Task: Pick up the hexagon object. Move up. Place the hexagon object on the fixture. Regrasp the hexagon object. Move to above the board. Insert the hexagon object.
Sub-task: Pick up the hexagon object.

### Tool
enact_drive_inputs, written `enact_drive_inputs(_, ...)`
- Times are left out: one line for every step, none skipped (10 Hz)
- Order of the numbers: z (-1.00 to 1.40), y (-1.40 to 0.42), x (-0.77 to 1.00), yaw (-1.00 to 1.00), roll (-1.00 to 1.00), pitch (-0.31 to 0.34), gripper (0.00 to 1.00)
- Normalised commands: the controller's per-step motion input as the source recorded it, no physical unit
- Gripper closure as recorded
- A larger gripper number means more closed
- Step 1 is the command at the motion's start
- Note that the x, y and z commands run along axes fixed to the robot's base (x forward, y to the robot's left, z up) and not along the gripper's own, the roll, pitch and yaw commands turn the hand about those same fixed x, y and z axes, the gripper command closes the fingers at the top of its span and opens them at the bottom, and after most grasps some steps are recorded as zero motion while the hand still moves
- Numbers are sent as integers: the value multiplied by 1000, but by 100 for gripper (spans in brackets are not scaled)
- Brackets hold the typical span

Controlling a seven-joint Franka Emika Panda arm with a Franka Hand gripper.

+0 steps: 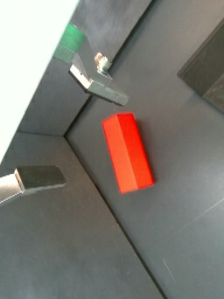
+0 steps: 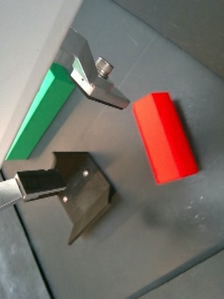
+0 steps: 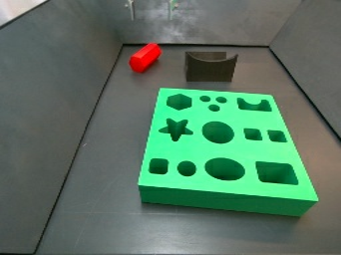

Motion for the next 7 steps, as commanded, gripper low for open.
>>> enact_drive_inputs(-374, 0, -177, -37, -37, -257, 0)
enact_drive_inputs(-440, 0, -157, -74, -61, -299, 0)
enact_drive_inputs(-377, 0, -43, -157, -93, -307, 0)
enact_drive_inputs(-334, 37, 0, -203, -94, -263, 0)
enact_drive_inputs(-377, 23, 37, -326, -64, -250, 0)
enact_drive_inputs(-394, 9, 0, -363, -29, -223, 0)
enact_drive_inputs(-343, 23, 0, -346, -23, -204, 0)
